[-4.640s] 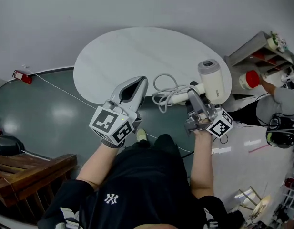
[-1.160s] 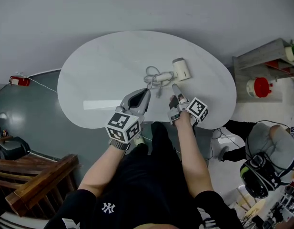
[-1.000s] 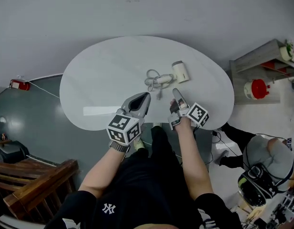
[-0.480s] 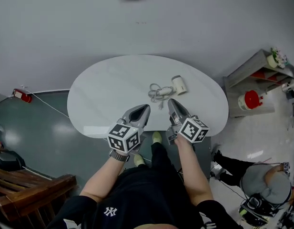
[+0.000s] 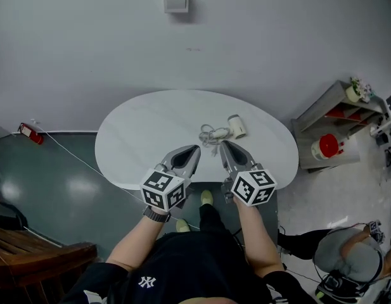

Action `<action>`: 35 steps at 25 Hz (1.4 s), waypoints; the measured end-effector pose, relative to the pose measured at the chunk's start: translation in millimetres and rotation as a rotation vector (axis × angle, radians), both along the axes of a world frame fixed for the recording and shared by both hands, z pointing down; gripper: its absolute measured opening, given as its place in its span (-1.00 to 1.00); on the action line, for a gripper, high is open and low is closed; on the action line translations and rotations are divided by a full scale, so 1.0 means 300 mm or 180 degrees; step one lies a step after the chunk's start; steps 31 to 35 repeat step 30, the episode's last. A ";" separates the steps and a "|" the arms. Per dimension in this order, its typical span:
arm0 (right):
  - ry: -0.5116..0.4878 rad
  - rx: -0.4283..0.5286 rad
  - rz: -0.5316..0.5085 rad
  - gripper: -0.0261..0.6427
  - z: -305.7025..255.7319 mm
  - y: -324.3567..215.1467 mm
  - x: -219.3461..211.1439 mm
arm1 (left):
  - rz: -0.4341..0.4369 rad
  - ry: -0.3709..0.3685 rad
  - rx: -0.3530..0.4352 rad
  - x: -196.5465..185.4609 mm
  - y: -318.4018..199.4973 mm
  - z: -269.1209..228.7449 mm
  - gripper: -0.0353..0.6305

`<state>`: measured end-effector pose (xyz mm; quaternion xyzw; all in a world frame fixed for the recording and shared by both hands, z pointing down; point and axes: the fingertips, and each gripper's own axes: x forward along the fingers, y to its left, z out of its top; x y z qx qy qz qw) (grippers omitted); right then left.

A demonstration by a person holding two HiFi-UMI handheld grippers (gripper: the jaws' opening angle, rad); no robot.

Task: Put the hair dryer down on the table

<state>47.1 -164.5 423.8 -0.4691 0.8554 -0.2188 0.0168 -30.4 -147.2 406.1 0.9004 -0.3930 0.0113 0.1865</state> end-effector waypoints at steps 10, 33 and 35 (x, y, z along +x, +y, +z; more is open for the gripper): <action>0.0307 0.0517 0.0051 -0.86 -0.171 0.084 -0.030 | 0.0021 0.0028 0.0259 -0.014 0.067 -0.120 -0.89; 0.0300 0.0543 0.0022 -0.86 -0.172 0.112 -0.065 | -0.0077 0.0058 0.0348 -0.048 0.086 -0.145 -0.89; 0.0300 0.0543 0.0022 -0.86 -0.172 0.112 -0.065 | -0.0077 0.0058 0.0348 -0.048 0.086 -0.145 -0.89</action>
